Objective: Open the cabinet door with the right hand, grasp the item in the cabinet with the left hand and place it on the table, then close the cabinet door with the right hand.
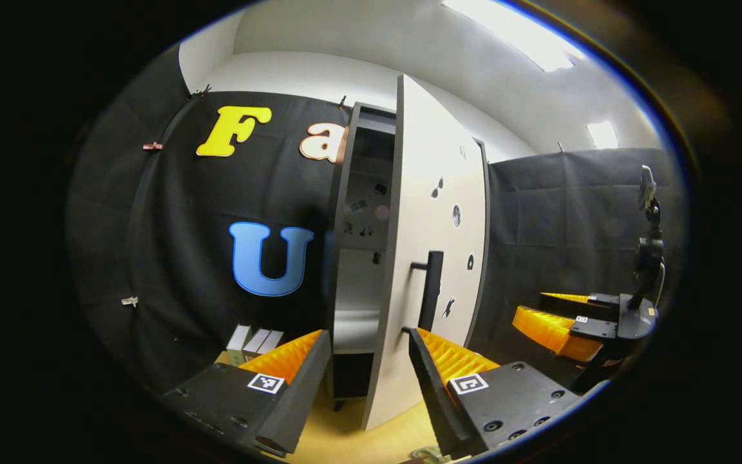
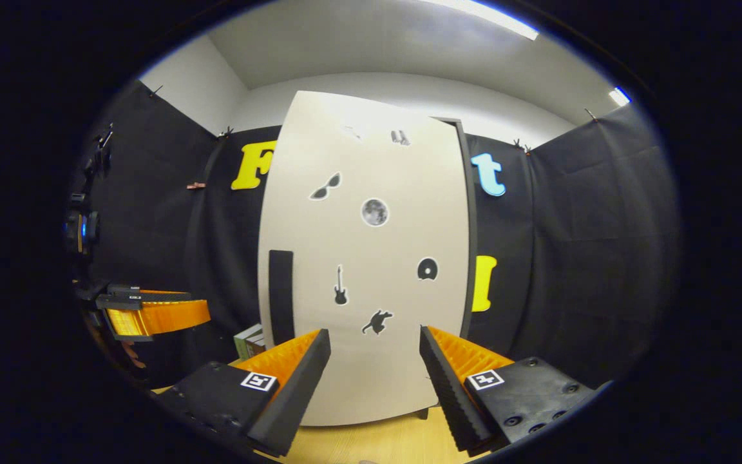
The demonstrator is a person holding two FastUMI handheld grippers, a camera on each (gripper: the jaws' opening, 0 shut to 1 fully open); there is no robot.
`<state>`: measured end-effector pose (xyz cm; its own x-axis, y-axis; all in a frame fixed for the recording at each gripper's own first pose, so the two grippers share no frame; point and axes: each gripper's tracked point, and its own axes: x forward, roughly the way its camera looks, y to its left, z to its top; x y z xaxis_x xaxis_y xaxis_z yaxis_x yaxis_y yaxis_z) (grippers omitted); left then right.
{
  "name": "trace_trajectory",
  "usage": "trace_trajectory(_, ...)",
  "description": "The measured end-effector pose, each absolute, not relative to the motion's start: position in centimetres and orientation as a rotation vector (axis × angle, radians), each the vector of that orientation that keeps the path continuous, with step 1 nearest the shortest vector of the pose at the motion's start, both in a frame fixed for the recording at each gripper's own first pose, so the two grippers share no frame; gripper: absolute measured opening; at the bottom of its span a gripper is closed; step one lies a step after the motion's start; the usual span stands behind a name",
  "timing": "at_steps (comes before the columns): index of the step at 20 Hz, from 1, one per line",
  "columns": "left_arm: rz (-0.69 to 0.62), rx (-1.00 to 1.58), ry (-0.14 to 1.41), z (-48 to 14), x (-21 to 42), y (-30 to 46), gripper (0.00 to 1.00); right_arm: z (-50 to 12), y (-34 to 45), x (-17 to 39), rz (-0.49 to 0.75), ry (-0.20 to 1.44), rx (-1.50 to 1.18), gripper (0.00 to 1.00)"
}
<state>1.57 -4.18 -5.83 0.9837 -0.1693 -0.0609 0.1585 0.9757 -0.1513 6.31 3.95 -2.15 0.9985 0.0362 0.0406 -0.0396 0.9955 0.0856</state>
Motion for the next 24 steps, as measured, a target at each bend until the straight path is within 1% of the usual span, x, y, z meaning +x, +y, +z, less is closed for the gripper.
trace_trajectory(1, -0.149, -0.143, 0.073, -5.6, 1.7, -4.5, 0.78, -2.1, 3.1, 6.4, 0.027, -0.042, 0.092, 0.95)
trace_trajectory(2, -0.128, -0.132, 0.06, -5.1, 1.9, -4.7, 0.74, -1.7, 2.6, 6.3, 0.034, -0.045, 0.106, 0.96)
trace_trajectory(3, -0.113, -0.12, 0.045, -4.6, 2.0, -5.1, 0.78, -1.4, 2.1, 6.2, 0.042, -0.049, 0.119, 0.96)
trace_trajectory(6, -0.116, -0.135, 0.028, -4.3, 2.0, -7.4, 0.78, -0.8, 0.2, 6.0, 0.047, -0.067, 0.132, 0.96)
trace_trajectory(8, -0.127, -0.154, 0.033, -4.2, 2.0, -8.5, 0.78, -0.6, -0.1, 5.8, 0.074, -0.075, 0.133, 0.97)
trace_trajectory(14, -0.086, -0.147, 0.03, -4.1, 2.1, -9.1, 0.78, -0.6, -0.6, 5.8, 0.12, -0.083, 0.127, 0.96)
trace_trajectory(15, -0.081, -0.143, 0.035, -4.2, 2.1, -9.1, 0.83, -0.7, -0.7, 5.8, 0.123, -0.082, 0.13, 0.96)
trace_trajectory(16, -0.075, -0.137, 0.04, -4.3, 2.2, -9.1, 0.83, -0.7, -0.8, 5.9, 0.124, -0.078, 0.133, 0.96)
trace_trajectory(17, -0.071, -0.131, 0.044, -4.4, 2.3, -9.2, 0.78, -0.8, -0.9, 5.8, 0.124, -0.076, 0.136, 0.96)
trace_trajectory(24, -0.068, -0.121, 0.059, -4.6, 2.7, -9.6, 0.78, -1.2, -1.7, 5.7, 0.105, -0.073, 0.134, 0.96)
